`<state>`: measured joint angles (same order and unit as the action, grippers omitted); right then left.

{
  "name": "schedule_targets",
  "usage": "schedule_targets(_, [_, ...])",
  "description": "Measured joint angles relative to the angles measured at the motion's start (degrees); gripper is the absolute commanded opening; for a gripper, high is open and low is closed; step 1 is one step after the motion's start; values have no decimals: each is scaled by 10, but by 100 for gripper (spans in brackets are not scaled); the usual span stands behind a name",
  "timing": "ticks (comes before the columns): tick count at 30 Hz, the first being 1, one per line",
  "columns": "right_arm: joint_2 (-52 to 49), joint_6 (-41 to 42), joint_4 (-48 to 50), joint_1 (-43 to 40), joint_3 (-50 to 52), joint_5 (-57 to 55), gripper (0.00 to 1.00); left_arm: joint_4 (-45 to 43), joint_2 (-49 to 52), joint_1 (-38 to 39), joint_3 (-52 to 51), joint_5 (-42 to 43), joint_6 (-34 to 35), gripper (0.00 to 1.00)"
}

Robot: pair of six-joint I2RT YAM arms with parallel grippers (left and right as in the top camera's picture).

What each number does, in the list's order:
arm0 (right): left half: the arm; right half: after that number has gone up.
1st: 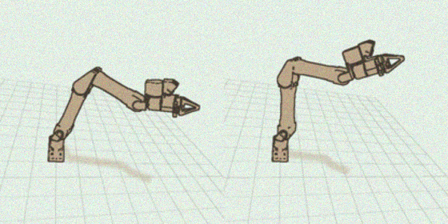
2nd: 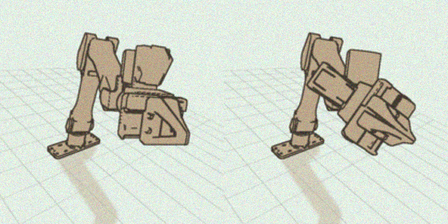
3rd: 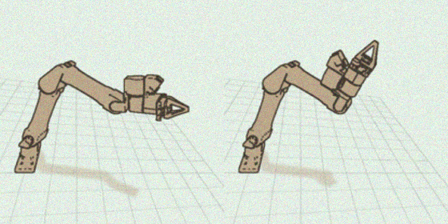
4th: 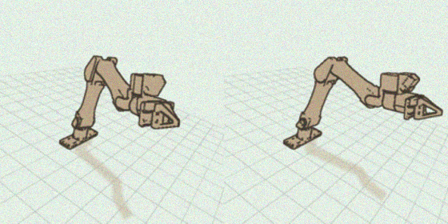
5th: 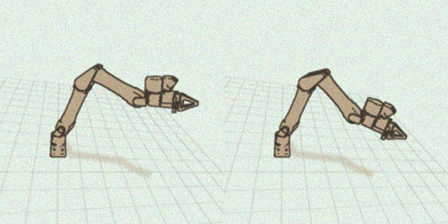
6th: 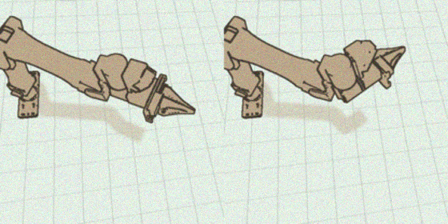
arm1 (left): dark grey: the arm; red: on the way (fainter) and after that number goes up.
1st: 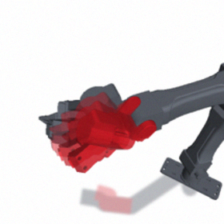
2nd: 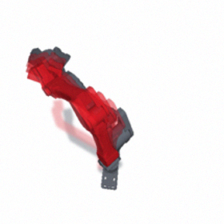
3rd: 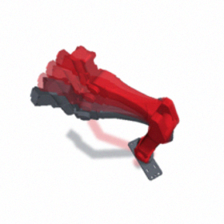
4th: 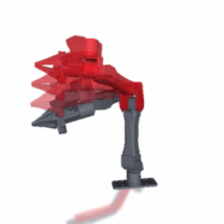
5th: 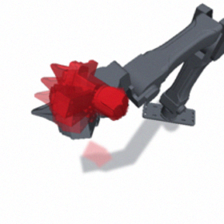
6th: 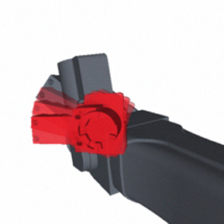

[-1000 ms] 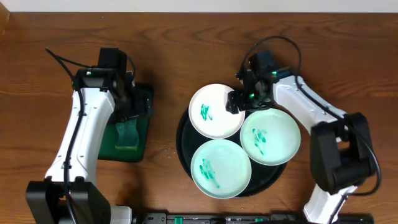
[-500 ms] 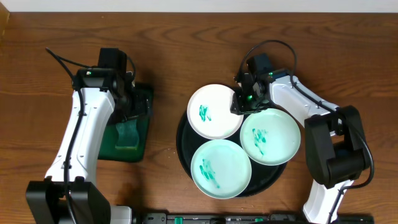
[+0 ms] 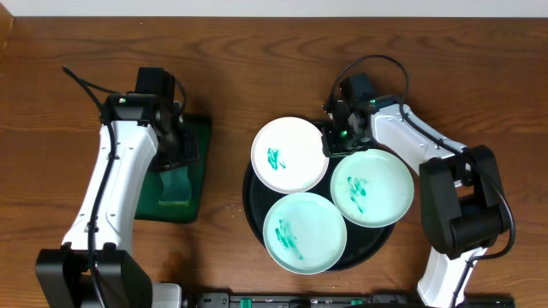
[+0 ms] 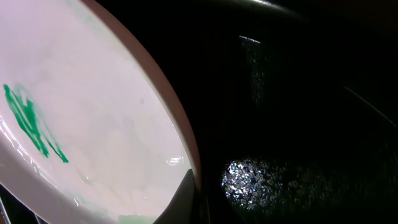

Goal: Clean dirty plates on tray and stack at the side
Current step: 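Grip the rim of the top white plate with the right gripper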

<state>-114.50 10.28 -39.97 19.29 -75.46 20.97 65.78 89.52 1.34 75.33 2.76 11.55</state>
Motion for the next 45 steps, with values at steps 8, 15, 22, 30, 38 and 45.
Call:
schedule_targets(8, [0, 0, 0, 0, 0, 0, 1, 1, 13, 0, 0, -59, 29, 63])
schedule_targets(15, [0, 0, 0, 0, 0, 0, 1, 4, 87, -5, 0, -66, 35, 65])
schedule_targets(22, [0, 0, 0, 0, 0, 0, 1, 2, 163, -21, 0, -71, 35, 66])
schedule_targets(30, [0, -1, -5, 0, 0, -1, 1, -8, 205, -42, 0, -49, 21, 52])
schedule_targets(38, [0, 0, -8, 0, 0, -2, 1, -33, 210, -42, 0, -9, -12, 50])
schedule_targets(45, [0, 0, -11, 0, 0, -2, 1, -46, 210, -42, 0, 3, -16, 54])
